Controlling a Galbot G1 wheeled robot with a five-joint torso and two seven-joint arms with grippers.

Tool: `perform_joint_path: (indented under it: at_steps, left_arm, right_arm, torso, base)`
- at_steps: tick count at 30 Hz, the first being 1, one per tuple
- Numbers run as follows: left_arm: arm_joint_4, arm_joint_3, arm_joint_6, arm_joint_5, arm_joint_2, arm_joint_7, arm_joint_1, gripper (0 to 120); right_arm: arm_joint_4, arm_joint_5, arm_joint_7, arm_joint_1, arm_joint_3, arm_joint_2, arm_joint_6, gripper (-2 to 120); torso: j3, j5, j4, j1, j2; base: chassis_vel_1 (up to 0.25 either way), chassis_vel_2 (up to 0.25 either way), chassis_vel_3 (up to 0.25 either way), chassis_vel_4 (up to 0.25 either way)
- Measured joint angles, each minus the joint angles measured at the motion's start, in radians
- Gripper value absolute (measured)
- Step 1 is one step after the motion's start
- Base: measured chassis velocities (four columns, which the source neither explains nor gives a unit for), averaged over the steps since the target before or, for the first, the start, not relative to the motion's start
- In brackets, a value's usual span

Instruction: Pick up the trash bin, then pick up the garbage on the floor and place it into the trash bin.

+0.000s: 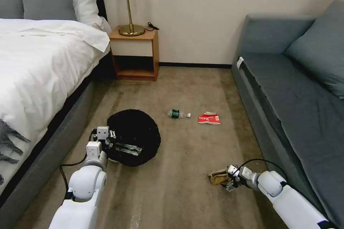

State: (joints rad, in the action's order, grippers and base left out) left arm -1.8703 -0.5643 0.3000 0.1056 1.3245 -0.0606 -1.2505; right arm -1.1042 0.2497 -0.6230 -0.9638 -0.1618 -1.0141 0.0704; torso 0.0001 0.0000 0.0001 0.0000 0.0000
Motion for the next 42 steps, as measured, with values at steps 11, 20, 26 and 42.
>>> perform_joint_path:
  at_steps: [11, 20, 26, 42]
  left_arm:
    - [0.002, 0.015, 0.000, -0.003, 0.008, 0.006, 0.009, 4]
    - [0.005, 0.018, 0.003, -0.006, 0.000, 0.010, 0.011, 4]
    - [0.012, 0.011, 0.004, -0.007, -0.008, 0.015, 0.013, 4]
    - [0.010, 0.020, 0.003, -0.022, 0.003, 0.013, 0.011, 4]
  right_arm:
    - [0.069, -0.001, -0.037, 0.025, -0.029, -0.040, -0.064, 64]
    - [0.087, -0.005, -0.043, 0.037, -0.042, -0.052, -0.080, 33]
    - [0.095, -0.020, -0.046, 0.051, -0.057, -0.063, -0.093, 10]
    - [-0.001, -0.420, -0.021, 0.152, -0.071, -0.065, -0.146, 0]
  torso:
    - [0.000, -0.0002, -0.0001, 0.000, 0.000]
    - [0.000, 0.0000, -0.0002, 0.000, 0.000]
    - [0.000, 0.0001, -0.0001, 0.000, 0.000]
    - [0.000, 0.0000, -0.0002, 0.000, 0.000]
  base:
    - [0.000, 0.000, 0.000, 0.000]
    - [0.000, 0.000, 0.000, 0.000]
    - [0.000, 0.000, 0.000, 0.000]
    - [0.000, 0.000, 0.000, 0.000]
